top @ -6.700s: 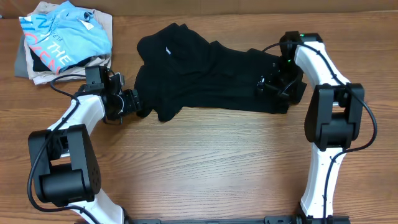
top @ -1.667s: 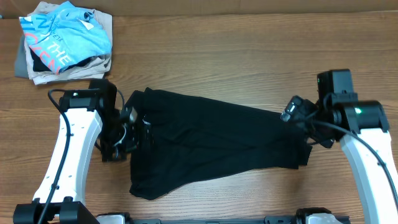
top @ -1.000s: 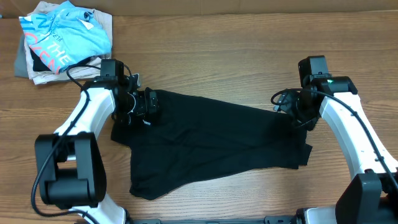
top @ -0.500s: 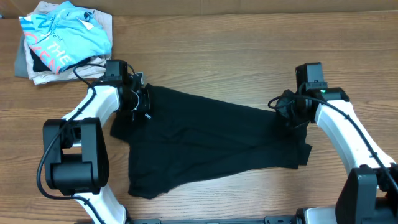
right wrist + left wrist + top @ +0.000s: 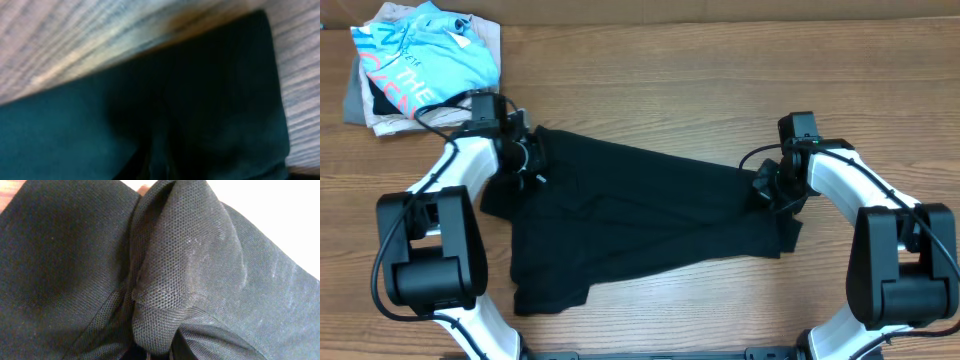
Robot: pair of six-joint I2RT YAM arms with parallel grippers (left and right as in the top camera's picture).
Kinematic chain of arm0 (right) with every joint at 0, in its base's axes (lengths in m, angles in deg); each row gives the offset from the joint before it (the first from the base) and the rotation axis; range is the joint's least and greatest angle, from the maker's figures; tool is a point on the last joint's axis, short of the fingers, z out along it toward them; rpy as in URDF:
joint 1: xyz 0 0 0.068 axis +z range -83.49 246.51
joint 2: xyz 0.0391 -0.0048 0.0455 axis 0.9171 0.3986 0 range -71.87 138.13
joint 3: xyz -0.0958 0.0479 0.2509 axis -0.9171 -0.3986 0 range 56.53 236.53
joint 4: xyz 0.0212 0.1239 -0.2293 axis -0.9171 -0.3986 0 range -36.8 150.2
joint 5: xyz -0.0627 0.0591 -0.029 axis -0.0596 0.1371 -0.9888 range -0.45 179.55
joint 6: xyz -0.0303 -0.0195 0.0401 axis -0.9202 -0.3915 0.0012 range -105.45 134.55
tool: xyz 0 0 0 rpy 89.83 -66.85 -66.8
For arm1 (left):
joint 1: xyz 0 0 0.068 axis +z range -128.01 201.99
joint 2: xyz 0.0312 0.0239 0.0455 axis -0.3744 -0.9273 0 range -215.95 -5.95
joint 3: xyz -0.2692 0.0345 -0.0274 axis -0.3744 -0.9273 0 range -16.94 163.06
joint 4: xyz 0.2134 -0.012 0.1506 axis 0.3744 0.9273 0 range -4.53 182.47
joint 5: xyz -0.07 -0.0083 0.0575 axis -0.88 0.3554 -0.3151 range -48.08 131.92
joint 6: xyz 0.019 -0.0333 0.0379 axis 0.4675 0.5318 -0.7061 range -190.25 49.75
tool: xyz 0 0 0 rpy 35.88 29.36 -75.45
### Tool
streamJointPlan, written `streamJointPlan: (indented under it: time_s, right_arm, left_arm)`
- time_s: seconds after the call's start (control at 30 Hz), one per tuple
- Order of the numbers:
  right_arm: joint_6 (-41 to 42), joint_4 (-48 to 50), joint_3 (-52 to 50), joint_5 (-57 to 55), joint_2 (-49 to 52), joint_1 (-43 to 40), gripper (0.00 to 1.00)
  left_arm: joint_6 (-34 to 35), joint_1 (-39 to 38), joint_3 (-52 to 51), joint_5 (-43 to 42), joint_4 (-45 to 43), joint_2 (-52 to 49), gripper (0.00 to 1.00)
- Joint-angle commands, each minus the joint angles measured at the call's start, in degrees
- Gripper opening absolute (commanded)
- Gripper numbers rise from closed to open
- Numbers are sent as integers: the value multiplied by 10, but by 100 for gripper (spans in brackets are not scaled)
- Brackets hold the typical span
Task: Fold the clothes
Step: 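Lower the stretched garment flat onto the table with both grippers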
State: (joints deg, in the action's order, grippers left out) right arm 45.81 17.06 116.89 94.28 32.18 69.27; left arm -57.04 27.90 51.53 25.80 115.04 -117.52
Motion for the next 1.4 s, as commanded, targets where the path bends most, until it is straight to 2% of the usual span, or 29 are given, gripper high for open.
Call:
streamJointPlan:
  time_s: [0.0,0.33,0.43,0.63,0.9,1.17,1.27,1.37]
  right_arm:
    - [-1,10,-5,6,12,1,14]
    - [-7,137,-5,21,26,1,9]
    - [-15,178,-1,29,43,1,9]
    - [-36,191,43,52,112,1,8]
    - [-95,61,185,-18,127,-4,4]
    - [-84,-256,390,-25,118,-6,4]
    - [-84,-323,391,-25,118,-6,4]
    - [-84,-325,349,-23,118,-6,4]
  left_arm:
    - [6,26,-7,76,8,-33,4]
    - [51,41,-7,75,-11,-33,4]
    - [53,35,-7,52,-31,-33,4]
    - [68,7,-7,51,-70,-33,4]
    - [74,1,-7,93,-78,-33,4]
    - [61,2,-7,93,-57,-33,4]
    - [61,2,-7,91,-49,-33,4]
    - [61,2,-7,91,-38,-33,4]
